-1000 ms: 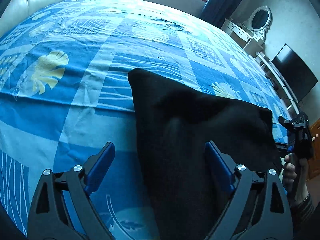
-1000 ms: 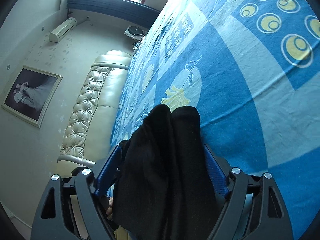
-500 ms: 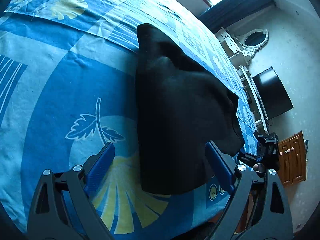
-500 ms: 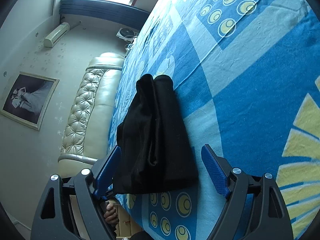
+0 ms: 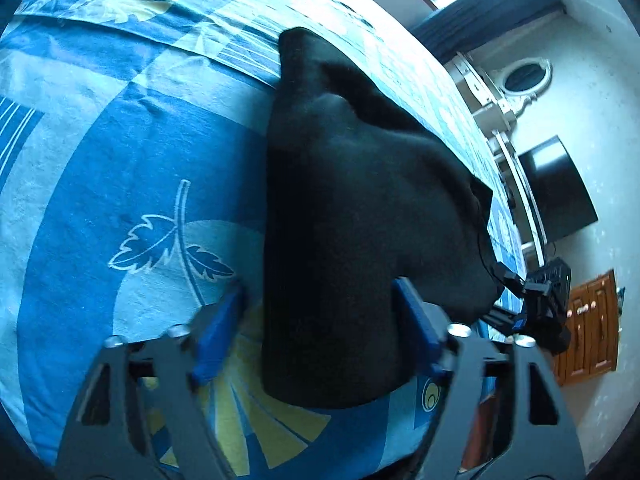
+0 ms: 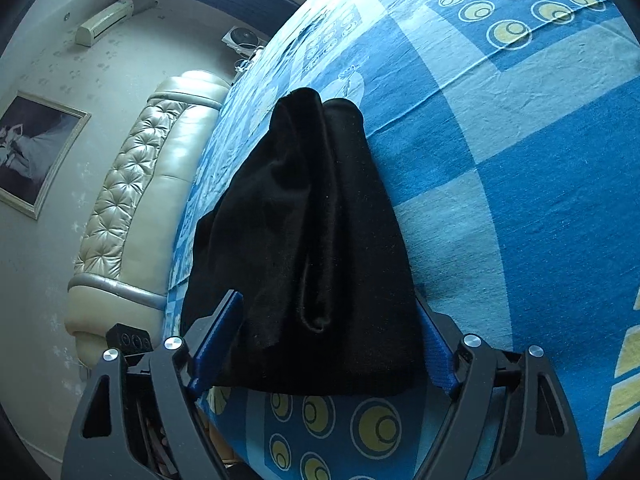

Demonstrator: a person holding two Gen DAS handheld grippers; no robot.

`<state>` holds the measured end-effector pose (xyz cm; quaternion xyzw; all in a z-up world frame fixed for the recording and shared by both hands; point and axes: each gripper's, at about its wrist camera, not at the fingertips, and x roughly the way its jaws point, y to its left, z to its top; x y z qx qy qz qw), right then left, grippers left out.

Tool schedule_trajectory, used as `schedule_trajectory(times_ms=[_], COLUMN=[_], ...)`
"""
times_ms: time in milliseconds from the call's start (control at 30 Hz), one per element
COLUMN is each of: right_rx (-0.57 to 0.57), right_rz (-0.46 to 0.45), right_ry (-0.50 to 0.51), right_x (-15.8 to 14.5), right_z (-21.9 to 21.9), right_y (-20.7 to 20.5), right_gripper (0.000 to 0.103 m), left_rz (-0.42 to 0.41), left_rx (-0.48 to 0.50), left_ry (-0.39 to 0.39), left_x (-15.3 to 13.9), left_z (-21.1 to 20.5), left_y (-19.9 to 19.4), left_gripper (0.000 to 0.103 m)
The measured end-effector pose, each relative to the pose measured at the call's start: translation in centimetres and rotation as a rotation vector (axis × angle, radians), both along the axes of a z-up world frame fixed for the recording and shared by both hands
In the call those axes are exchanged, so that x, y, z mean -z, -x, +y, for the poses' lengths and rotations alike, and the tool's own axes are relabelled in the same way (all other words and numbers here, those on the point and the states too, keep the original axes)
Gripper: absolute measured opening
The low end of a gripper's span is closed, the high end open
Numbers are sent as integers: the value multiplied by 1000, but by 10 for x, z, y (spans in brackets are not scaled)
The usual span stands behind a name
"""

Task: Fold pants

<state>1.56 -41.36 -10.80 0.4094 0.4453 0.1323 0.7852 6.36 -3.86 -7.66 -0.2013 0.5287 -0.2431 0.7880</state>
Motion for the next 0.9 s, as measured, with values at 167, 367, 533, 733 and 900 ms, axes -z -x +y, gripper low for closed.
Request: schedule_trajectory(times_ms=[167,367,533,733,900], right_rx=[-9,-3,1,-14,-12], right_rz=[5,-9,-6,-5,19], right_ry=[-33,-80,-101,-132,-142], right_x=[-3,-9,-6,-6,7], right_z=[-2,-2,-1,1,-1], right_y=[2,13,26,42,49], right_gripper=[38,34,33,32,32], left_rz=[-38,-66,-65,-61,-81], left_rx=[22,29,41,55,70], left_ry=[-58,-103,-121,-142,-157], left_x=[-8,-16,-22,-24,-20], left_z=[-8,-8,-2,4,6], left_y=[2,7,11,22,25], left_gripper=[43,38,37,37,38])
